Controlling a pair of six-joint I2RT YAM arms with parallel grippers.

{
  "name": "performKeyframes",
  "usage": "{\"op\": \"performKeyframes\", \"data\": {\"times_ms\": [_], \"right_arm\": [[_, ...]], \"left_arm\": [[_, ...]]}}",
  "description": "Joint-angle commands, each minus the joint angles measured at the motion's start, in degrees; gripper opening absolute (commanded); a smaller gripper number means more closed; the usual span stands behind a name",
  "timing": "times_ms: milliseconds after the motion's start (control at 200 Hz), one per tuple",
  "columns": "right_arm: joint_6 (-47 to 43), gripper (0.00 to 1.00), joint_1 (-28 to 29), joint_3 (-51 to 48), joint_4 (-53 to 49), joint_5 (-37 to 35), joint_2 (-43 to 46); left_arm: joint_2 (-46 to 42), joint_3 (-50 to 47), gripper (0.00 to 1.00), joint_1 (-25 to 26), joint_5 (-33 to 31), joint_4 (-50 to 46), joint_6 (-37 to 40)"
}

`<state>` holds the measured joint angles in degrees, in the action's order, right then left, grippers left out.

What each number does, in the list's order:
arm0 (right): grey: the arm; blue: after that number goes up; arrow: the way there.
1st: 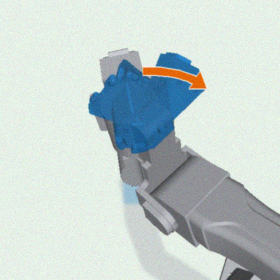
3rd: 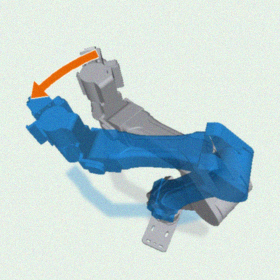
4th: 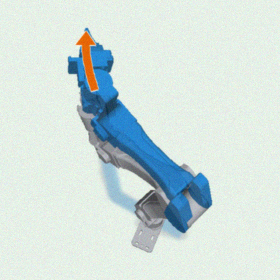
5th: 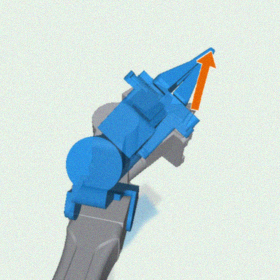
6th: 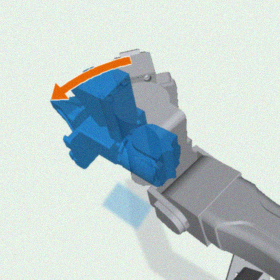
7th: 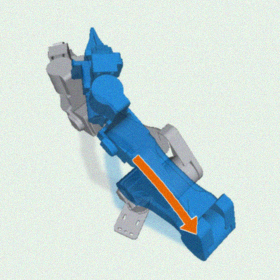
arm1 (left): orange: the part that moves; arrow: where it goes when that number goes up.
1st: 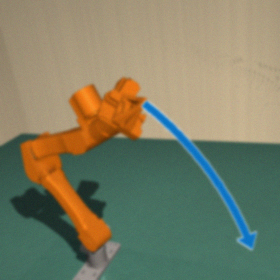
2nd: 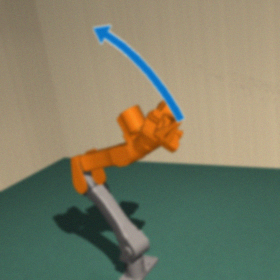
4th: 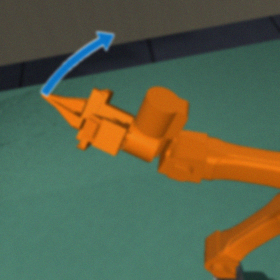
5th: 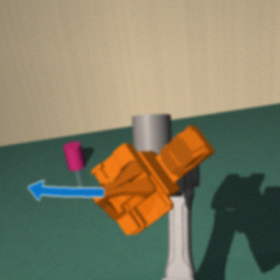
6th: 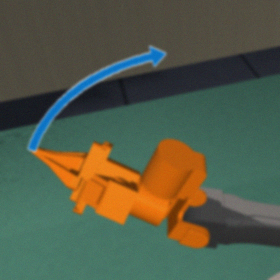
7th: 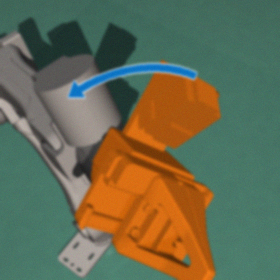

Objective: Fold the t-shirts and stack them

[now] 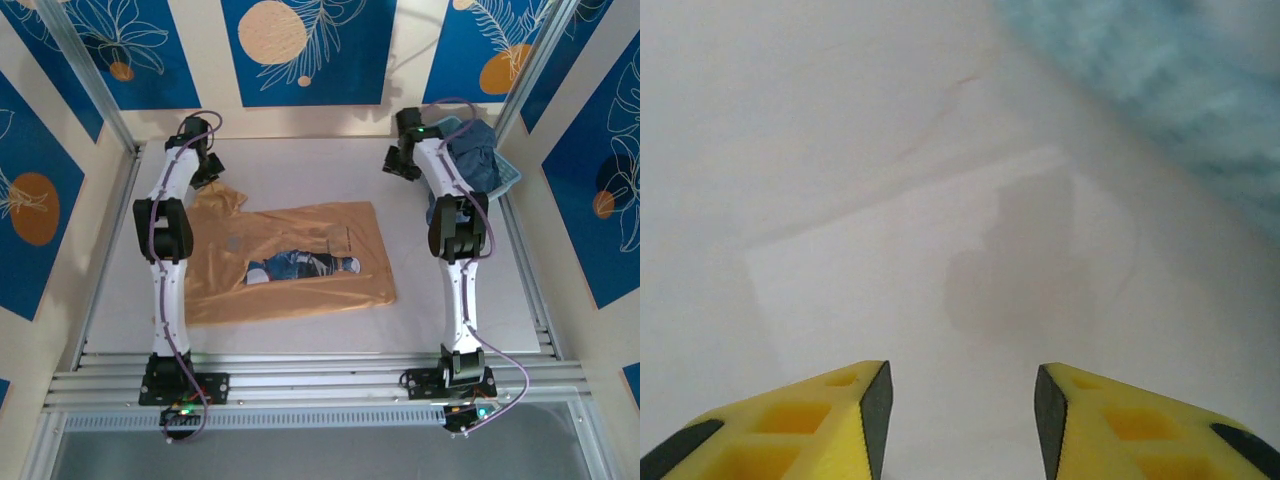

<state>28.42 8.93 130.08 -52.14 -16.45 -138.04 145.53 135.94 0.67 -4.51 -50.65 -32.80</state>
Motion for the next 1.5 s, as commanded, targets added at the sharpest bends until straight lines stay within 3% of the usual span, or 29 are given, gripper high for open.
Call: {"op": "performKeyframes", "data": {"times_ms": [0,355,795,1100,1315,1495], "right_arm": [[-0.53,0.47,4.10,-1.22,-0.94,1.80,3.61],[3.17,0.47,6.36,0.54,-4.93,4.61,-4.36],[4.22,0.47,7.42,-1.29,-5.43,5.11,-5.64],[4.71,0.38,7.13,-0.82,-6.48,6.24,-6.28],[4.53,0.40,7.05,-0.46,-7.25,6.93,-6.69],[4.92,0.15,6.93,-1.50,-7.34,5.78,-6.29]], "left_arm": [[-3.11,0.64,0.00,0.39,-0.29,-2.08,0.89],[-4.42,0.63,0.00,0.21,-0.06,-3.07,1.88],[-4.85,0.64,0.00,0.04,1.96,-3.66,1.34],[-5.09,0.64,0.00,0.06,2.40,-4.10,1.26],[-5.26,0.64,0.00,0.04,2.75,-4.15,0.98],[-5.69,0.64,0.00,0.06,3.77,-4.49,0.54]]}}
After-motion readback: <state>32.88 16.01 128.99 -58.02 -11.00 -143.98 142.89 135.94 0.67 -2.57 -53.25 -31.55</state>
